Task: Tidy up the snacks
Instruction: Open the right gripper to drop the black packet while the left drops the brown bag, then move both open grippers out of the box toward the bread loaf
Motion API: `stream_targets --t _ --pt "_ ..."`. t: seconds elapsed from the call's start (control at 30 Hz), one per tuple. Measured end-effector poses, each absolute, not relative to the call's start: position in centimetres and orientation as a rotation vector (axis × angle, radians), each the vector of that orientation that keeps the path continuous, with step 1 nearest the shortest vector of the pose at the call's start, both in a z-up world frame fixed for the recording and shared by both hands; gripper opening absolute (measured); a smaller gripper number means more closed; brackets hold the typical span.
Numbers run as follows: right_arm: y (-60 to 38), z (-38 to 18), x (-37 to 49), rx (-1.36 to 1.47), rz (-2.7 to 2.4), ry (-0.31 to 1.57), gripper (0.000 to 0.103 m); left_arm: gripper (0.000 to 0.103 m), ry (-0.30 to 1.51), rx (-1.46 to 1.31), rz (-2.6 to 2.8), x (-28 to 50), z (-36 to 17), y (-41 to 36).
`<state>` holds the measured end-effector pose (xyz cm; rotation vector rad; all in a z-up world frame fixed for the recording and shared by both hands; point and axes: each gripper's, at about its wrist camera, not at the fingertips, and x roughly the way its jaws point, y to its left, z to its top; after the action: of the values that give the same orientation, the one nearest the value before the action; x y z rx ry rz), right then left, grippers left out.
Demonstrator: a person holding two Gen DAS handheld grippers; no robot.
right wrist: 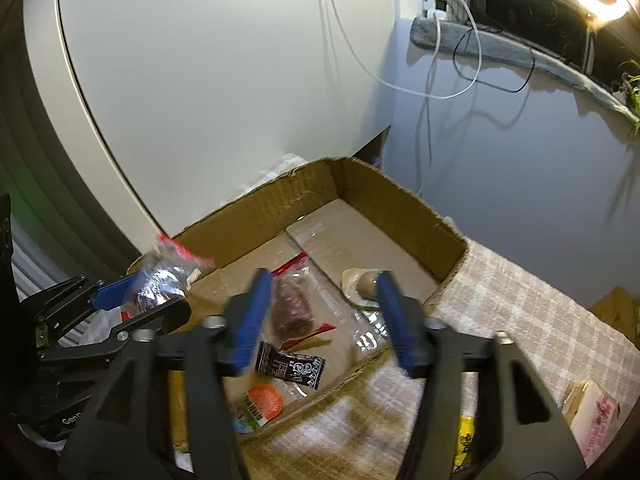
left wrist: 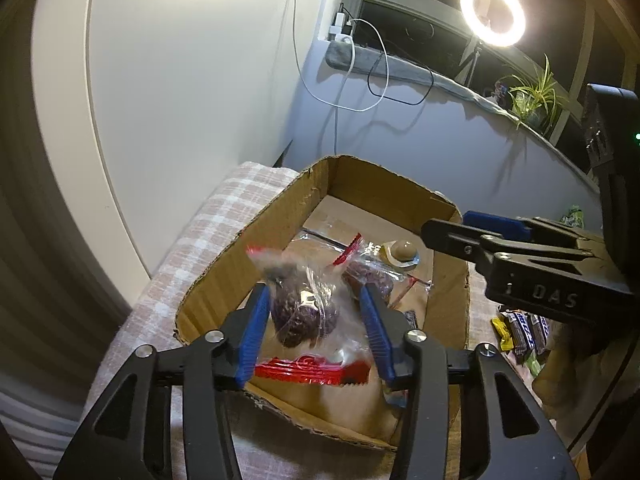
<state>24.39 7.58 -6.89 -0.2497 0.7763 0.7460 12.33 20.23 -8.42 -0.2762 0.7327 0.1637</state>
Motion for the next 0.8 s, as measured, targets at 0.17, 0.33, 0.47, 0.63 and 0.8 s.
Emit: stream_targets --t 0.17,0.33,0.47,0.63,0.8 --pt "7.0 -6.3 24.3 -0.25 0.724 0.748 0.084 0.057 0.724 -0.267 0.163 12.2 -8.1 20.1" --pt "6.3 -5.9 24.4 -0.241 0.703 0.745 0.084 0.059 0.717 -0.256 0.161 12.1 -7.9 19.8" --pt "5.5 -5.7 24.3 -0.236 0.694 0.747 0.084 0.061 0.709 -0.253 0.157 12.0 -7.5 19.4" --pt "4.5 -5.3 23.9 -0.225 0.686 0.737 0.084 0.061 0.702 -0.238 0.145 12.0 -7.0 18.4" --pt "3.0 -4.9 23.6 -0.215 0.677 0.73 0.084 0.062 0.692 -0.225 0.125 12.1 -6.4 17.0"
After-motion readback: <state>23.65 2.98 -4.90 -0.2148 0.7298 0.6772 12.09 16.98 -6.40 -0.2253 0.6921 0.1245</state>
